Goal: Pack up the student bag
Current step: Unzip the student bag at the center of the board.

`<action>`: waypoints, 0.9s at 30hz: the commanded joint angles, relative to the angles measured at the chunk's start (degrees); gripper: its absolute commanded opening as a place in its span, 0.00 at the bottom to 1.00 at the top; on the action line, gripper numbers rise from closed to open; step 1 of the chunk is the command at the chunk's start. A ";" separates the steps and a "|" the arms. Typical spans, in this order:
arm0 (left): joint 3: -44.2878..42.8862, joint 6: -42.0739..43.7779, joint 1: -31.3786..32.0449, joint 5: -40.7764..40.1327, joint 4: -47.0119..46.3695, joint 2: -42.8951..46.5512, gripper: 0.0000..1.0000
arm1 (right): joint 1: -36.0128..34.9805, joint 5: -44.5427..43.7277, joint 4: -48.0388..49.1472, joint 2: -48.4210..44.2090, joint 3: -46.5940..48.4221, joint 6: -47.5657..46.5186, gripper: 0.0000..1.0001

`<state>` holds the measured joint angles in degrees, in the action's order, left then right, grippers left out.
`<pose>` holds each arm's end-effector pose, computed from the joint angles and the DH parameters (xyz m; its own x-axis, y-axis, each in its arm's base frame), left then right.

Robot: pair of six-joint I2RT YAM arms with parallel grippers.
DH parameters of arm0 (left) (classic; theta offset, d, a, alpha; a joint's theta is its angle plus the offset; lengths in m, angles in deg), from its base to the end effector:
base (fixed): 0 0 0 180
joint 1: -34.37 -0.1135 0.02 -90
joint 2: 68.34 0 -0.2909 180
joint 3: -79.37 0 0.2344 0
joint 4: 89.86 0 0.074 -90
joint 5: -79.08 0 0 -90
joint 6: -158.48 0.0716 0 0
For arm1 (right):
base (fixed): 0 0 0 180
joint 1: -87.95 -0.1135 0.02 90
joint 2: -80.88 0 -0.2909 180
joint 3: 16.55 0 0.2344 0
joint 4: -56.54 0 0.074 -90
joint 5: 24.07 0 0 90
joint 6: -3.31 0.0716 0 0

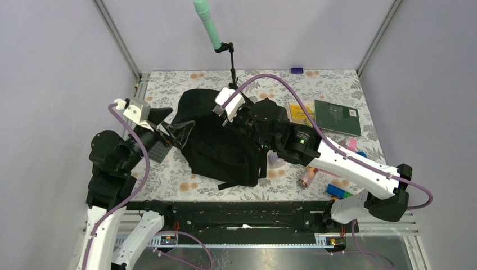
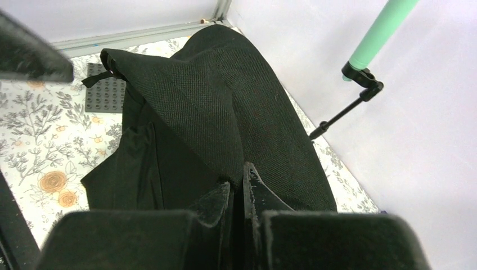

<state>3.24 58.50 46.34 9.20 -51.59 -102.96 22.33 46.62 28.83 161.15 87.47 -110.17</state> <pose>0.0899 -0.0442 0.4421 -0.0375 -0.1584 -0.9867 0.5323 0.8325 -0.1539 0.1564 0.2877 0.4848 0.2621 -0.3326 -0.9059 -0.6749 0.6078 -0.4184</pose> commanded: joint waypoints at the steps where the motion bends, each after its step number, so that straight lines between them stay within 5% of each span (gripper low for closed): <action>1: -3.47 9.00 5.03 9.39 -1.07 -4.14 0.92 | 1.16 6.53 8.56 -2.80 -0.22 0.02 0.00; 14: -7.08 13.49 12.30 0.33 -4.35 -11.90 0.94 | 2.51 9.90 8.14 -1.96 -0.75 0.90 0.00; 27: -7.66 12.70 13.43 2.17 -8.45 -13.22 0.95 | 3.14 10.24 7.47 -2.04 -1.57 0.55 0.00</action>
<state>-1.59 70.43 59.32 11.35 -54.58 -116.24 25.26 54.75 30.95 161.04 85.72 -110.13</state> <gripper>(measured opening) 0.942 0.059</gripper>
